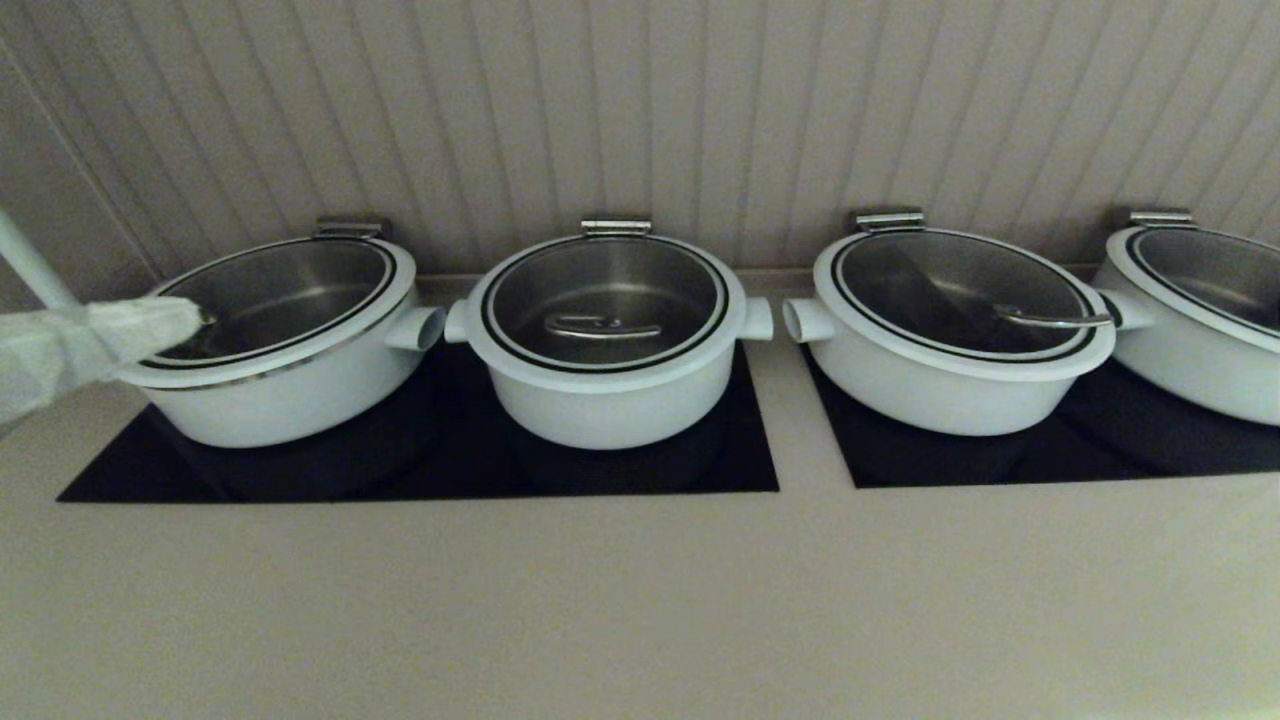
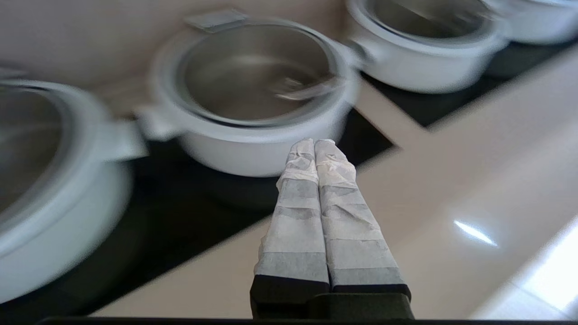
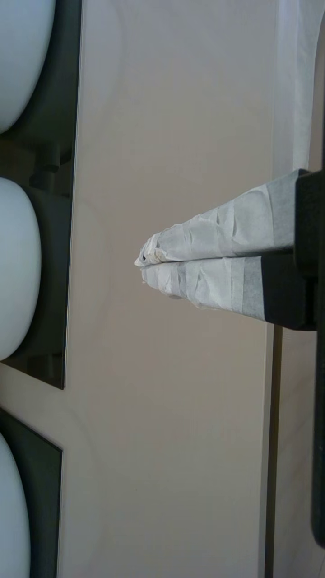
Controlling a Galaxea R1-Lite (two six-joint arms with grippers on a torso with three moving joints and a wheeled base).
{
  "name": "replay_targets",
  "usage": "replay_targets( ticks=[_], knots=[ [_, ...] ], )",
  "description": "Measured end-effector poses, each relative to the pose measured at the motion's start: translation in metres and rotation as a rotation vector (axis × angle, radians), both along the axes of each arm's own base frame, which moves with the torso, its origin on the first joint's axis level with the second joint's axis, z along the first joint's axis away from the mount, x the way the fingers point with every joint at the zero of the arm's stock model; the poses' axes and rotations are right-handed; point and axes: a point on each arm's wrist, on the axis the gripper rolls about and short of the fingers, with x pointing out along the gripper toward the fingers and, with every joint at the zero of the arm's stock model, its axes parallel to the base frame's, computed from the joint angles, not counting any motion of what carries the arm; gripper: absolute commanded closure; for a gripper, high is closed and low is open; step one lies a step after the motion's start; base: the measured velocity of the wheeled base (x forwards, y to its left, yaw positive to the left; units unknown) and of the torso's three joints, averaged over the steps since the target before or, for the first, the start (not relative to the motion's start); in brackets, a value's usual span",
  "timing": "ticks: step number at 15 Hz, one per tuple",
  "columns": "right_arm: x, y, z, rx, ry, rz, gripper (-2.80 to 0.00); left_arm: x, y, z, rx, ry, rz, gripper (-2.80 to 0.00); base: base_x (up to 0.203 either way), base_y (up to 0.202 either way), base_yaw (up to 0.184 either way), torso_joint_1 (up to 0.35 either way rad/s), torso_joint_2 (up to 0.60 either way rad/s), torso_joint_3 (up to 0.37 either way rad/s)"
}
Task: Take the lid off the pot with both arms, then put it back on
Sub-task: Open the food pot lid a small opening with the left arm
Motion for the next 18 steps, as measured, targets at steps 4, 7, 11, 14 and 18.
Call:
replay_targets(
  ticks=[4, 7, 11, 14, 18],
  knots=[
    [0.0, 0.0, 0.0, -0.002, 0.0, 0.001, 0.0, 0.034, -0.023, -0.014, 0.015, 0.107, -0.105, 0.0, 0.0, 0.0, 0.0, 0.0, 0.0, 0.0],
    [0.0, 0.0, 0.0, -0.003, 0.0, 0.0, 0.0, 0.067, -0.037, -0.025, 0.012, 0.083, -0.116, 0.0, 0.0, 0.0, 0.0, 0.0, 0.0, 0.0],
    [0.0, 0.0, 0.0, -0.002, 0.0, 0.0, 0.0, 0.103, -0.05, -0.049, 0.034, 0.139, -0.117, 0.0, 0.0, 0.0, 0.0, 0.0, 0.0, 0.0],
    [0.0, 0.0, 0.0, -0.003, 0.0, 0.0, 0.0, 0.124, -0.059, -0.065, 0.047, 0.175, -0.12, 0.0, 0.0, 0.0, 0.0, 0.0, 0.0, 0.0],
    [0.0, 0.0, 0.0, -0.006, 0.0, 0.001, 0.0, 0.147, -0.069, -0.082, 0.06, 0.199, -0.107, 0.0, 0.0, 0.0, 0.0, 0.0, 0.0, 0.0]
  ],
)
